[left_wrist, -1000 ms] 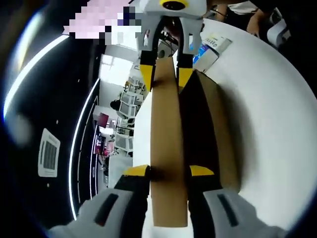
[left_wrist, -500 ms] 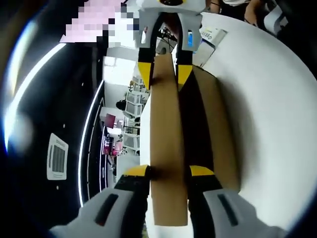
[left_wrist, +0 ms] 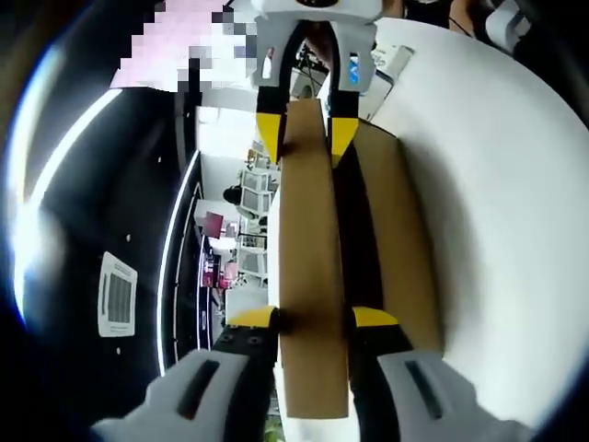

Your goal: Operate the shoe box by opening the lid, removing the specified soft item, and placing it in the target area until the item is outside and the box remains undamaged.

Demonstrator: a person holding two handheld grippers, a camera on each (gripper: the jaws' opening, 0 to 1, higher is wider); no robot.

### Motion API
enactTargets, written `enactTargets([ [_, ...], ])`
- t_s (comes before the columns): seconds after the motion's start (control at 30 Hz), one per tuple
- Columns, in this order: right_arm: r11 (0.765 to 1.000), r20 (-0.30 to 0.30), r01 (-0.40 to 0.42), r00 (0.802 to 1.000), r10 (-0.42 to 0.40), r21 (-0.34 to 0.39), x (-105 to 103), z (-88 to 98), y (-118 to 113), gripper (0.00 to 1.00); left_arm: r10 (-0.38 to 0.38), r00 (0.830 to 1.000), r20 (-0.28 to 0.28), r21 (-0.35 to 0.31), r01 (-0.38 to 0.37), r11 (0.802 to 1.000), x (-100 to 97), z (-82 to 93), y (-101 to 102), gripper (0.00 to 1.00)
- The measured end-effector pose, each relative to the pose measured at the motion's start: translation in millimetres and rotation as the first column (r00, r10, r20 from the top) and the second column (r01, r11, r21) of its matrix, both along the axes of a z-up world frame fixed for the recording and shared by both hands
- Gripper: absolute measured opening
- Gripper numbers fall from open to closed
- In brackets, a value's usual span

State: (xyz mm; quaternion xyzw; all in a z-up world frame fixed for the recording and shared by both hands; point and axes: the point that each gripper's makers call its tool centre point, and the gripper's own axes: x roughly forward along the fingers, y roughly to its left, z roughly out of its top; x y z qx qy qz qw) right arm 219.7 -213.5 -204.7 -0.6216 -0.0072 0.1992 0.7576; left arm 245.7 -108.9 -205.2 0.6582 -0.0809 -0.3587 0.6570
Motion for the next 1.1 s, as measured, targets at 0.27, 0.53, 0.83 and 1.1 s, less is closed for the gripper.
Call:
enactTargets([
  [0.27,1.0,0.009,0.0,1.0,0.0,0.0,-4.6,-8.5,-0.3,0.28,-0.002,1.0,0.006,0.014,0.002,1.0,-4.8,-7.3,0.2,0.3],
  [0.53,1.0,0.012,-0.007,1.0,0.007,0.015,-7.7,-16.2,-0.7,0.28,0.001,1.0,0.023,0.022,-0.002,1.0,-7.8,-15.8,0.3,0.3],
  [0.83,1.0,0.041,-0.013,0.999,0.012,0.006,-11.1,-21.8,0.3,0.28,0.005,0.998,0.056,0.027,-0.007,1.0,-9.8,-21.1,0.1,0.3],
  [1.1,1.0,0.053,-0.015,0.998,0.015,0.017,-16.3,-20.8,1.7,0.28,0.009,0.995,0.097,0.026,-0.011,1.0,-14.4,-20.8,1.1,0.3],
])
